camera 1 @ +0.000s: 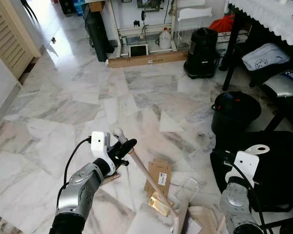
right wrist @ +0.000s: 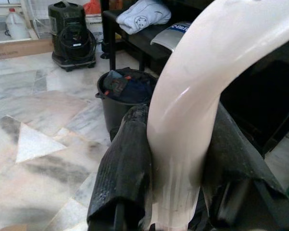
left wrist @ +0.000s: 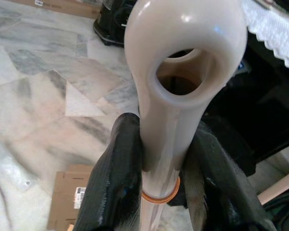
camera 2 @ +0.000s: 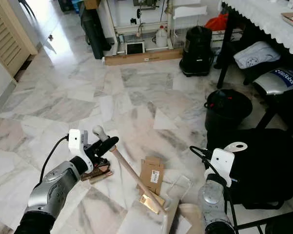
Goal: Sweep floor
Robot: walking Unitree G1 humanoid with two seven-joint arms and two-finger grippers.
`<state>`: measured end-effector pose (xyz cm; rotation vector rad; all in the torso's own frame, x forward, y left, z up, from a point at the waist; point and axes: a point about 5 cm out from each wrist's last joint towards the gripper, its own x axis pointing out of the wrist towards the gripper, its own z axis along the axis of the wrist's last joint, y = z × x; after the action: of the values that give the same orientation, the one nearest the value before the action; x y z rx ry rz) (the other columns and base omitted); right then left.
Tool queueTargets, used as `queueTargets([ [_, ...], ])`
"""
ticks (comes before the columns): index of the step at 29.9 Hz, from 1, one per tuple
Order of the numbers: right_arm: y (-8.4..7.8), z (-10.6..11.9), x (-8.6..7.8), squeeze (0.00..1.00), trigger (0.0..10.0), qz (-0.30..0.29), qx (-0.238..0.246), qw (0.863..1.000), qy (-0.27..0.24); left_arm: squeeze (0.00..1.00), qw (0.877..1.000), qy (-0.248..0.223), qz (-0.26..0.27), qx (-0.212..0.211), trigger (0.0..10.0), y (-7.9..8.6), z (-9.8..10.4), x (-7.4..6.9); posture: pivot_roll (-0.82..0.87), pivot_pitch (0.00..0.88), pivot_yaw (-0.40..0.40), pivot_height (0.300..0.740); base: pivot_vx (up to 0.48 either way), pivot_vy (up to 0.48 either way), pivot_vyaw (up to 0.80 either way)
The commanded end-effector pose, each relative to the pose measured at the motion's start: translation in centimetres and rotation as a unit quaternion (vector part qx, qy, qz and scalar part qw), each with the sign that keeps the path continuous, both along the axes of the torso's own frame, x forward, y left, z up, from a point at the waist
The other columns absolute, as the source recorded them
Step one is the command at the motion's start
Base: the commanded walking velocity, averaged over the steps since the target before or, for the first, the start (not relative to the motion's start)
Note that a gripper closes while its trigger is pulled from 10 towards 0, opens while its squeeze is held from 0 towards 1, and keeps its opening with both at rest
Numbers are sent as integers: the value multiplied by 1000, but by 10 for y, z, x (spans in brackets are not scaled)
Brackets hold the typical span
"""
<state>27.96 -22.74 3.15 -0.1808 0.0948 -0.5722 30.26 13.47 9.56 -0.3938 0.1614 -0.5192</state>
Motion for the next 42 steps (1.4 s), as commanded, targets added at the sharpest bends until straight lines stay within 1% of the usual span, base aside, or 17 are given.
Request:
queueTargets([
  [1, 9, -2, 4, 0, 10000, 13, 18, 1000, 6, 0, 999, -14, 7, -37, 10000, 2, 12, 6, 51, 47, 95, 740, 0, 0, 0],
  [3, 11, 0, 7, 0, 10000, 20, 24, 999, 4, 0, 998, -19, 17, -57, 10000, 2, 19, 10, 49, 31, 96, 740, 0, 0, 0],
  [5, 13, 2, 10, 0, 10000, 28, 31, 999, 0, 0, 997, -38, 44, -45, 10000, 6, 26, 14, 48, 21, 95, 740, 0, 0, 0],
  [7, 13, 2, 12, 0, 10000, 30, 40, 999, -1, 0, 996, -47, 60, -38, 10000, 9, 29, 16, 46, 11, 94, 740, 0, 0, 0],
  [9, 11, 2, 13, 0, 10000, 18, 80, 997, -8, 0, 994, -64, 81, -26, 10000, 16, 37, 19, 46, 0, 91, 740, 0, 0, 0],
  [10, 10, 3, 14, 0, 10000, 18, 86, 996, -9, 0, 994, -68, 85, -23, 10000, 18, 38, 20, 47, 0, 90, 740, 0, 0, 0],
  [12, 10, 4, 15, 0, 10000, 21, 93, 995, -13, 0, 993, -74, 90, -22, 10000, 20, 41, 21, 47, 0, 89, 740, 0, 0, 0],
  [15, 10, 6, 19, 0, 10000, 38, 108, 993, -21, 0, 989, -92, 113, -11, 10000, 29, 48, 24, 39, 0, 85, 740, 0, 0, 0],
  [22, 7, 8, 18, 0, 10000, 53, 120, 991, -33, 0, 986, -107, 131, -14, 10000, 31, 55, 27, 28, 0, 75, 740, 0, 0, 0],
  [28, -4, 12, 17, 0, 10000, 52, 146, 986, -57, 0, 975, -131, 178, -6, 10000, 38, 63, 32, 14, 0, 67, 740, 0, 0, 0],
  [30, -7, 13, 17, 0, 10000, 45, 170, 982, -68, 0, 970, -139, 197, 0, 10000, 43, 66, 34, 7, 0, 67, 740, 0, 0, 0],
  [31, -9, 14, 18, 0, 10000, 43, 194, 977, -79, 0, 966, -145, 214, 10, 10000, 49, 68, 35, 4, 0, 67, 740, 0, 0, 0],
  [34, -4, 17, 22, 0, 10000, 63, 198, 975, -85, 0, 959, -150, 237, 25, 10000, 58, 68, 35, -3, 0, 67, 740, 0, 0, 0],
  [36, -3, 18, 23, 0, 10000, 67, 197, 974, -86, 0, 958, -153, 240, 31, 10000, 59, 69, 35, -3, 0, 67, 740, 0, 0, 0],
  [37, -2, 19, 24, 0, 10000, 71, 202, 973, -89, 0, 953, -167, 244, 59, 10000, 61, 70, 34, -4, 0, 66, 740, 0, 0, 0],
  [39, -1, 19, 25, 0, 10000, 74, 206, 972, -90, 0, 949, -178, 249, 77, 10000, 62, 72, 33, -4, 0, 65, 740, 0, 0, 0],
  [42, 1, 18, 26, 0, 10000, 77, 246, 961, -100, 0, 940, -197, 262, 92, 10000, 67, 78, 31, 1, 0, 59, 740, 0, 0, 0],
])
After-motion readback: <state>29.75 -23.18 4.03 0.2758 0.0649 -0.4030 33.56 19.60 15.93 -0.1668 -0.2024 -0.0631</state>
